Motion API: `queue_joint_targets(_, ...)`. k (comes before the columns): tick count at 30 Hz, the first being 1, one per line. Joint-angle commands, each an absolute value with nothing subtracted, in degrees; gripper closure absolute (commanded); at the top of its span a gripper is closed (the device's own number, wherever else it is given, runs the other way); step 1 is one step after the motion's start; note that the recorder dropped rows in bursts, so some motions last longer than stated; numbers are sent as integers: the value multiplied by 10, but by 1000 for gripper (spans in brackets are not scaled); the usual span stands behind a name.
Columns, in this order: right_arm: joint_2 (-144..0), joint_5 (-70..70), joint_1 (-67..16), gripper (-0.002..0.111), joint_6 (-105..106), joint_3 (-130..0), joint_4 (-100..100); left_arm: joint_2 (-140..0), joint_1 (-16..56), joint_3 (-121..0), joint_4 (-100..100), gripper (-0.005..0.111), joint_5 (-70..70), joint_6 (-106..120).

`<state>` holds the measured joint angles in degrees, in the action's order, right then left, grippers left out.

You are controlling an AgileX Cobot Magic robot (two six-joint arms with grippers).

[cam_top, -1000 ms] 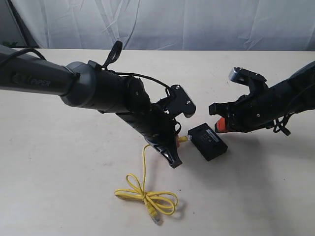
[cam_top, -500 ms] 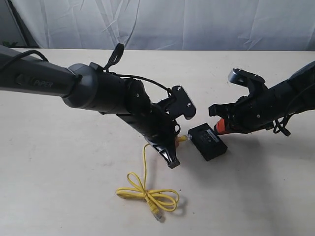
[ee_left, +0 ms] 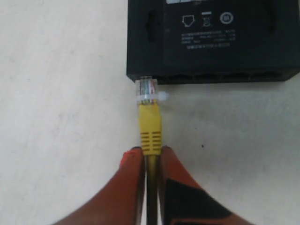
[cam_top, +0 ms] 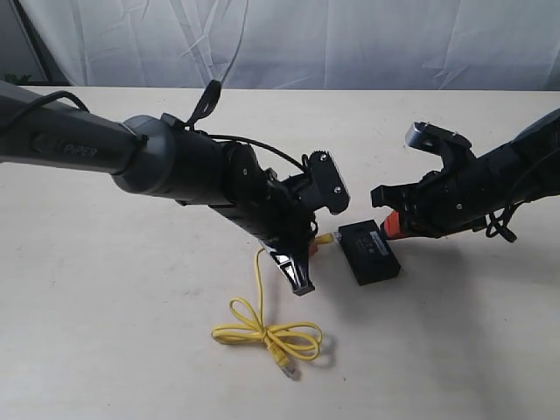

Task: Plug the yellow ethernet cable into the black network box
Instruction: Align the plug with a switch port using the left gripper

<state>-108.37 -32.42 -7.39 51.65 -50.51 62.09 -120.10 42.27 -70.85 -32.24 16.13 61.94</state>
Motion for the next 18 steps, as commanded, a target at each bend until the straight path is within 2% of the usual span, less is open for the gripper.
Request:
queue_joint_targets(1,-1084,-324,-74,108,518,-506,621,-1203,424,-708,-328,107,151,621)
queue_joint_targets(18,-1084,-310,-74,108,518,-506,621,-1225,424,-708,-329,107,186,667)
